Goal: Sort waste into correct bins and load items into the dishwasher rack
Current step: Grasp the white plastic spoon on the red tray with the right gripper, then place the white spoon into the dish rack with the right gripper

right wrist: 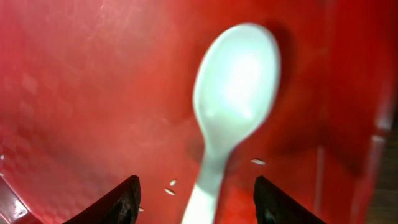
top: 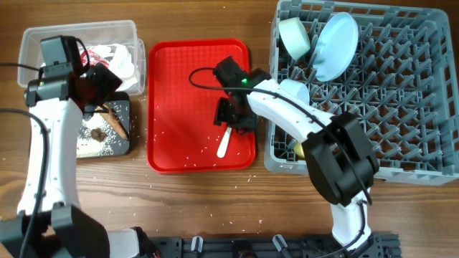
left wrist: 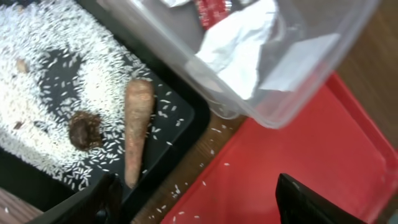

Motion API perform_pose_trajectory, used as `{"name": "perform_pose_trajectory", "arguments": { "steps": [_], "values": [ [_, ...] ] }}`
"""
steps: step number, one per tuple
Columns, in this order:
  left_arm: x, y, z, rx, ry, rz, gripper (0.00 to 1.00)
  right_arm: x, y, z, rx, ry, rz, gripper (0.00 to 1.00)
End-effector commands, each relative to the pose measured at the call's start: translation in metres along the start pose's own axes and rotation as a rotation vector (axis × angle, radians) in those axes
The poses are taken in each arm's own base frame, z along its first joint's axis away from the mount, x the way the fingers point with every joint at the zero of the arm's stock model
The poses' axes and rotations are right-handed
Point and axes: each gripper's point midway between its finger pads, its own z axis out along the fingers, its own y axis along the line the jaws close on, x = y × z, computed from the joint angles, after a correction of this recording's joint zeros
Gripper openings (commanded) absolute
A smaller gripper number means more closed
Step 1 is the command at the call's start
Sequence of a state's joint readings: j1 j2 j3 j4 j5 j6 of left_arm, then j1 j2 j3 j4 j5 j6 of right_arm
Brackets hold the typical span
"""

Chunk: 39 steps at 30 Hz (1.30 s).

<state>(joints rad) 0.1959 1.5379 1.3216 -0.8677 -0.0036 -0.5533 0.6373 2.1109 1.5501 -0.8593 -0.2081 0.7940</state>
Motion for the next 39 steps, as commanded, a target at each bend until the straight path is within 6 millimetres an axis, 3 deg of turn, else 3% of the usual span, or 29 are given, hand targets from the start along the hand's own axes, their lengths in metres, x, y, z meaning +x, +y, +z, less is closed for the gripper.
{"name": "perform_pose_trajectory", "arguments": {
  "steps": [1, 3, 8, 13, 16, 20, 25, 32, 35, 37, 39],
  "values": [
    [0.004, -0.02, -0.014, 0.053, -0.018, 0.089, 0.86, 0.01, -0.003, 0.024, 0.01, 0.066, 0.025, 0.55],
    [0.008, -0.023, -0.013, 0.056, -0.009, 0.101, 1.0, 0.011, -0.004, 0.027, 0.016, 0.074, 0.029, 0.52],
    [0.014, -0.028, -0.011, 0.057, 0.004, 0.117, 1.0, 0.011, -0.01, 0.036, 0.031, 0.091, 0.061, 0.37],
    [0.013, -0.028, -0.011, 0.059, 0.001, 0.116, 1.0, 0.01, -0.013, 0.038, 0.006, 0.126, 0.088, 0.06],
    [0.013, -0.028, -0.011, 0.059, 0.001, 0.117, 1.0, 0.013, -0.009, 0.037, -0.017, 0.147, 0.088, 0.04],
    [0.013, -0.028, -0.011, 0.059, 0.001, 0.116, 1.0, 0.007, 0.011, 0.024, -0.1, 0.134, -0.062, 0.05],
    [0.013, -0.028, -0.011, 0.059, 0.001, 0.117, 1.0, -0.021, 0.024, -0.041, -0.079, -0.071, -0.273, 0.04],
    [0.013, -0.028, -0.011, 0.059, 0.001, 0.117, 1.0, -0.042, 0.023, -0.184, -0.049, -0.481, -0.354, 0.04],
    [0.013, -0.028, -0.011, 0.059, 0.001, 0.116, 1.0, -0.046, -0.006, -0.24, -0.002, -0.627, -0.253, 0.04],
    [0.013, -0.028, -0.011, 0.059, 0.001, 0.116, 1.0, -0.046, -0.043, -0.275, 0.033, -0.694, -0.119, 0.04],
    [0.013, -0.028, -0.011, 0.059, 0.001, 0.116, 1.0, -0.046, -0.085, -0.297, 0.078, -0.717, 0.014, 0.04]
  ]
}}
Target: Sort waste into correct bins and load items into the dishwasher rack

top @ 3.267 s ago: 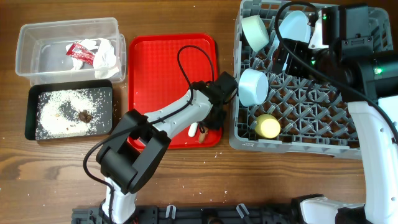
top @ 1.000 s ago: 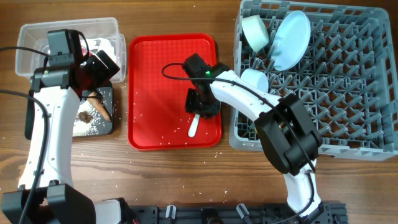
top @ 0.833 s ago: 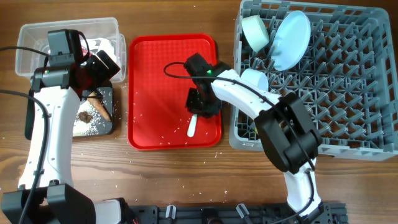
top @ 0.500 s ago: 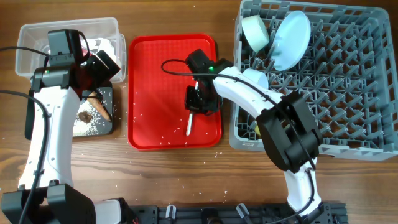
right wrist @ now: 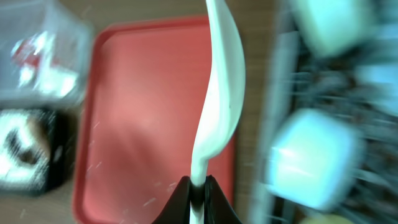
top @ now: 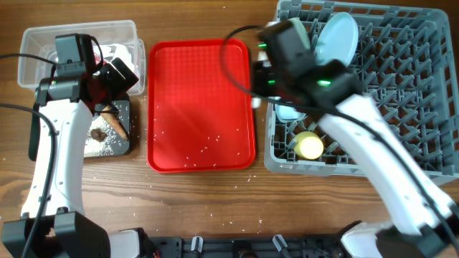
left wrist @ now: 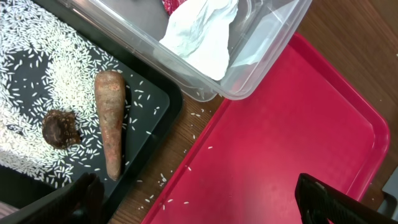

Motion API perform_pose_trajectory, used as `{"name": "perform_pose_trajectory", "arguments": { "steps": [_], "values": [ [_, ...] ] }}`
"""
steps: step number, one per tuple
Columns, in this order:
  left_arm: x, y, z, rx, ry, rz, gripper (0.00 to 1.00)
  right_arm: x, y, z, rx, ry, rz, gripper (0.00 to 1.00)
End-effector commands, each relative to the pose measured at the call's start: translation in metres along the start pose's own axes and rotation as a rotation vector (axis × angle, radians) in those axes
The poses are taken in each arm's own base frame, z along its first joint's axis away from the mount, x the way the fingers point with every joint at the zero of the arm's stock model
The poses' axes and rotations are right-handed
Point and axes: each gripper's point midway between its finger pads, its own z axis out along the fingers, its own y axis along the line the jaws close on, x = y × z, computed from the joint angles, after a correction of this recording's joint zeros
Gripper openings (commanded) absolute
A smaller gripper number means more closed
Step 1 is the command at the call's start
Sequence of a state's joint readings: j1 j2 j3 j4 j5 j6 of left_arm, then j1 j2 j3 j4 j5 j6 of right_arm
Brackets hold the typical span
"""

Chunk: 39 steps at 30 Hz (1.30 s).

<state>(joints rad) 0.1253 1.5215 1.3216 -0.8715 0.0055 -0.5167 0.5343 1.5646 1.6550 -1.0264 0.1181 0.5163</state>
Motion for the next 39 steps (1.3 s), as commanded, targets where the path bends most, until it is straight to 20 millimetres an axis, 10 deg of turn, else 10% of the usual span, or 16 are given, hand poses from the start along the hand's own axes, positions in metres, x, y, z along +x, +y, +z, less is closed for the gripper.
{"name": "perform_pose_trajectory", "arguments": {
  "steps": [1, 11, 13, 14, 18, 19, 20, 22, 26, 28, 33, 39],
  "values": [
    [-0.004, -0.005, -0.004, 0.016, -0.013, 0.018, 1.0, -0.021, -0.077, -0.033, 0.192, -0.095, 0.217, 0.04],
    [-0.004, -0.005, -0.004, 0.016, -0.013, 0.018, 1.0, 0.026, -0.229, -0.008, 0.538, -0.07, 0.834, 0.04],
    [-0.004, -0.005, -0.004, 0.016, -0.013, 0.018, 1.0, 0.035, -0.233, 0.014, 0.51, -0.057, 0.855, 0.09],
    [-0.004, -0.005, -0.004, 0.016, -0.013, 0.018, 1.0, 0.043, -0.23, 0.029, 0.474, -0.037, 0.862, 0.39],
    [-0.004, -0.005, -0.004, 0.016, -0.013, 0.018, 1.0, 0.053, -0.219, 0.046, 0.4, 0.015, 0.857, 0.39],
    [-0.004, -0.005, -0.004, 0.016, -0.013, 0.018, 1.0, 0.052, -0.215, 0.046, 0.371, 0.029, 0.815, 0.53],
    [-0.004, -0.005, -0.004, 0.016, -0.013, 0.018, 1.0, 0.051, -0.209, 0.048, 0.333, 0.049, 0.768, 0.88],
    [-0.004, -0.005, -0.004, 0.016, -0.013, 0.018, 1.0, 0.047, -0.185, 0.046, 0.19, 0.096, 0.637, 1.0],
    [-0.004, -0.005, -0.004, 0.016, -0.013, 0.018, 1.0, 0.031, -0.159, -0.004, 0.055, 0.013, 0.486, 1.0],
    [-0.004, -0.005, -0.004, 0.016, -0.013, 0.018, 1.0, 0.019, -0.145, -0.074, 0.007, -0.136, 0.361, 1.0],
    [-0.004, -0.005, -0.004, 0.016, -0.013, 0.018, 1.0, 0.026, -0.12, -0.175, -0.126, -0.408, 0.33, 1.0],
    [-0.004, -0.005, -0.004, 0.016, -0.013, 0.018, 1.0, 0.067, -0.173, -0.232, 0.163, -0.601, 0.368, 1.0]
  ]
}}
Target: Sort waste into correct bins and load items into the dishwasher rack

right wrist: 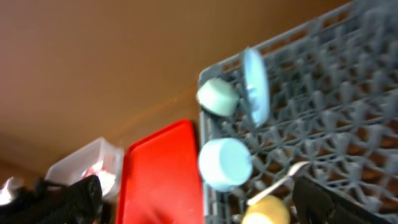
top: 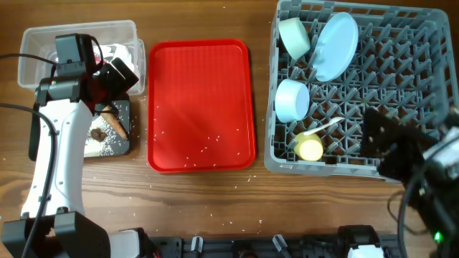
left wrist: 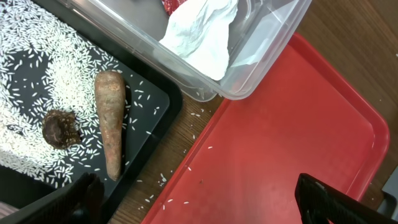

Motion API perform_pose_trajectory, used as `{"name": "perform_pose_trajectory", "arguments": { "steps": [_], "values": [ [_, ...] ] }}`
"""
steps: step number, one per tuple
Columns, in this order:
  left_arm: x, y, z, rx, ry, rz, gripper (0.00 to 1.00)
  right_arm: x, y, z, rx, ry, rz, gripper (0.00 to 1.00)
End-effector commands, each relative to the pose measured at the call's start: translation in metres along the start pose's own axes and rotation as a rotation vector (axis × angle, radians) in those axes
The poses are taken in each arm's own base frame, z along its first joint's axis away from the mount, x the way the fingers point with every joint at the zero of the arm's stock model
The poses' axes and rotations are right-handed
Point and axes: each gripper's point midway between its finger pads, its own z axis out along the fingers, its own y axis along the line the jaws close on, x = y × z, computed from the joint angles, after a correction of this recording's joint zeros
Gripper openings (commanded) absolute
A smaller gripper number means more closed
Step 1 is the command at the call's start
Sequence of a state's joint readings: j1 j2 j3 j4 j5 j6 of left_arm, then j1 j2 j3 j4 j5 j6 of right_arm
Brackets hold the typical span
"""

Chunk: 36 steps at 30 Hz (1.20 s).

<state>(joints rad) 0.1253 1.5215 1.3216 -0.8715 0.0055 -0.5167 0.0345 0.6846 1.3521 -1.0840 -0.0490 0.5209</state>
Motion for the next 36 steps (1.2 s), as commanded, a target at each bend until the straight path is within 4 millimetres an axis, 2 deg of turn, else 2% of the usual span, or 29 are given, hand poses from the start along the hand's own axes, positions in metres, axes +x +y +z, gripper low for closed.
{"name": "perform_pose_trajectory", "arguments": {
  "steps": [1, 3, 6, 10, 13, 19, 22, 27, 29, 32, 36],
  "values": [
    [-0.004, -0.005, -0.004, 0.016, -0.013, 0.018, 1.0, -0.004, -0.049, -0.021, 0.248, -0.101, -0.025, 1.0],
    [-0.004, -0.005, -0.004, 0.016, -0.013, 0.018, 1.0, 0.004, -0.066, -0.02, 0.324, -0.096, -0.031, 1.0],
    [-0.004, -0.005, -0.004, 0.016, -0.013, 0.018, 1.0, 0.008, -0.071, -0.001, 0.305, -0.15, -0.024, 1.0],
    [-0.004, -0.005, -0.004, 0.016, -0.013, 0.018, 1.0, 0.022, -0.051, 0.044, 0.087, -0.241, -0.16, 1.0],
    [-0.004, -0.005, -0.004, 0.016, -0.013, 0.018, 1.0, 0.053, -0.05, 0.075, -0.067, -0.334, -0.208, 1.0],
    [-0.004, -0.005, -0.004, 0.016, -0.013, 0.018, 1.0, 0.12, -0.081, 0.113, -0.134, -0.371, -0.216, 1.0],
    [-0.004, -0.005, -0.004, 0.016, -0.013, 0.018, 1.0, 0.128, -0.086, 0.119, -0.138, -0.382, -0.217, 1.0],
    [-0.004, -0.005, -0.004, 0.016, -0.013, 0.018, 1.0, 0.128, -0.086, 0.123, -0.169, -0.448, -0.213, 1.0],
    [-0.004, -0.005, -0.004, 0.016, -0.013, 0.018, 1.0, 0.127, -0.086, 0.123, -0.169, -0.447, -0.212, 1.0],
    [-0.004, -0.005, -0.004, 0.016, -0.013, 0.018, 1.0, 0.138, -0.092, 0.129, -0.147, -0.397, -0.212, 1.0],
    [-0.004, -0.005, -0.004, 0.016, -0.013, 0.018, 1.0, 0.138, -0.093, 0.129, -0.146, -0.395, -0.212, 1.0]
  ]
}}
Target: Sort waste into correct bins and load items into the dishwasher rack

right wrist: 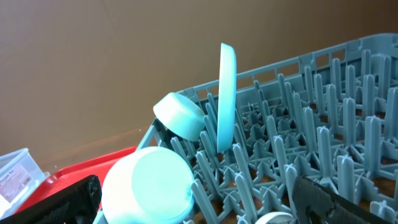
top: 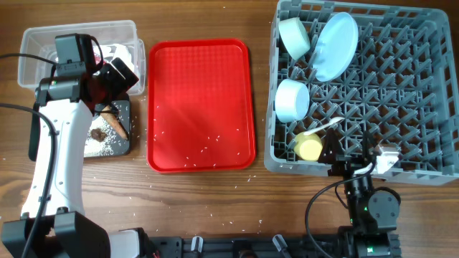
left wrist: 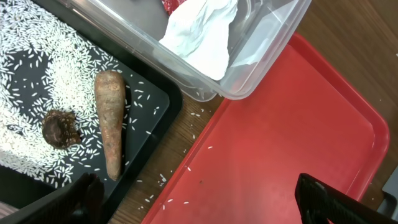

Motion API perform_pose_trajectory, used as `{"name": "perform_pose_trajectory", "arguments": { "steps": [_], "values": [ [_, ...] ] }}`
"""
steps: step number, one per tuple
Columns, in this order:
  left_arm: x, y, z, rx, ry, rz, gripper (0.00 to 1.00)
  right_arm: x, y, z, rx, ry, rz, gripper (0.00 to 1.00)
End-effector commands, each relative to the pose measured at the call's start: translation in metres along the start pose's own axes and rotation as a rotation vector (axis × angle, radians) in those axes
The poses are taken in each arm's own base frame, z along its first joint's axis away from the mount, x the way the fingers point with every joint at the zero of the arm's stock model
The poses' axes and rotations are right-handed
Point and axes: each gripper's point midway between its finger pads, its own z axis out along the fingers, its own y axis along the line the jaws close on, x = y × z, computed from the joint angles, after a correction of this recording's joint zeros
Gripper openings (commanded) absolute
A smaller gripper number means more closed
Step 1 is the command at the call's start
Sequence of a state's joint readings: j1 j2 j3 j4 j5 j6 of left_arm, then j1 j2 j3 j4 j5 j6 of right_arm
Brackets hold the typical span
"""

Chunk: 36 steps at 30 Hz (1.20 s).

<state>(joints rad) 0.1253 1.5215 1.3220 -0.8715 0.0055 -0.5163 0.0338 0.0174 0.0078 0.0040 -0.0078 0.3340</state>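
The red tray [top: 201,104] holds only scattered rice grains. In the grey dishwasher rack [top: 401,107] are a pale green cup [top: 294,36], a light blue plate [top: 336,45], a white cup [top: 292,100], a yellow item [top: 310,148] and a white spoon [top: 326,127]. My left gripper [top: 107,75] hangs open and empty over the corner where the clear bin [left wrist: 249,56] meets the black tray, above the carrot [left wrist: 111,130]. My right gripper [right wrist: 199,208] is open and empty, low at the rack's front edge.
The clear bin [top: 32,50] holds crumpled paper [left wrist: 202,37] and a wrapper. The black tray [top: 122,143] holds rice, the carrot and a brown lump [left wrist: 60,127]. Loose rice lies on the wood by the red tray. The right arm's base [top: 369,204] sits at the table front.
The right arm was raised over the rack's front right part; now it sits folded low at the table front, looking into the rack. Left arm and spoon are unchanged.
My right gripper was open over the white spoon on the red tray. Then it was shut on the spoon, held up near the rack. Then the spoon lay in the rack by the yellow item with the gripper open. Now the arm is back at the table front.
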Motion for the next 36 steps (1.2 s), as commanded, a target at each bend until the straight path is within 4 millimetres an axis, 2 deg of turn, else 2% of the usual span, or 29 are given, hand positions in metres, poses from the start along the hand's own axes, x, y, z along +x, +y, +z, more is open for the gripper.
{"name": "perform_pose_trajectory", "arguments": {
  "steps": [1, 18, 22, 25, 27, 29, 32, 36],
  "values": [
    [-0.004, -0.005, -0.004, 0.016, -0.013, 0.018, 1.0, -0.001, 0.002, 0.0, -0.016, -0.004, -0.013, 1.0],
    [-0.004, -0.005, -0.006, 0.017, -0.016, 0.018, 1.0, -0.001, 0.002, 0.0, -0.016, -0.004, -0.013, 1.0],
    [-0.014, 0.0, -0.032, 0.003, -0.111, 0.031, 1.0, -0.001, 0.002, 0.0, -0.016, -0.004, -0.013, 1.0],
    [-0.018, -0.014, -0.06, 0.134, -0.248, 0.182, 1.0, -0.001, 0.002, 0.0, -0.016, -0.004, -0.013, 1.0],
    [-0.012, -0.027, -0.077, 0.256, -0.35, 0.314, 1.0, -0.001, 0.002, 0.0, -0.016, -0.004, -0.013, 1.0],
    [0.001, -0.031, -0.088, 0.343, -0.462, 0.416, 1.0, -0.001, 0.002, 0.0, -0.016, -0.004, -0.013, 1.0],
    [0.031, -0.013, -0.091, 0.41, -0.618, 0.448, 1.0, -0.001, 0.002, 0.0, -0.015, -0.004, -0.013, 1.0],
    [0.07, 0.014, -0.08, 0.471, -0.782, 0.451, 1.0, -0.001, 0.002, 0.0, -0.016, -0.004, -0.013, 1.0]
  ]
}}
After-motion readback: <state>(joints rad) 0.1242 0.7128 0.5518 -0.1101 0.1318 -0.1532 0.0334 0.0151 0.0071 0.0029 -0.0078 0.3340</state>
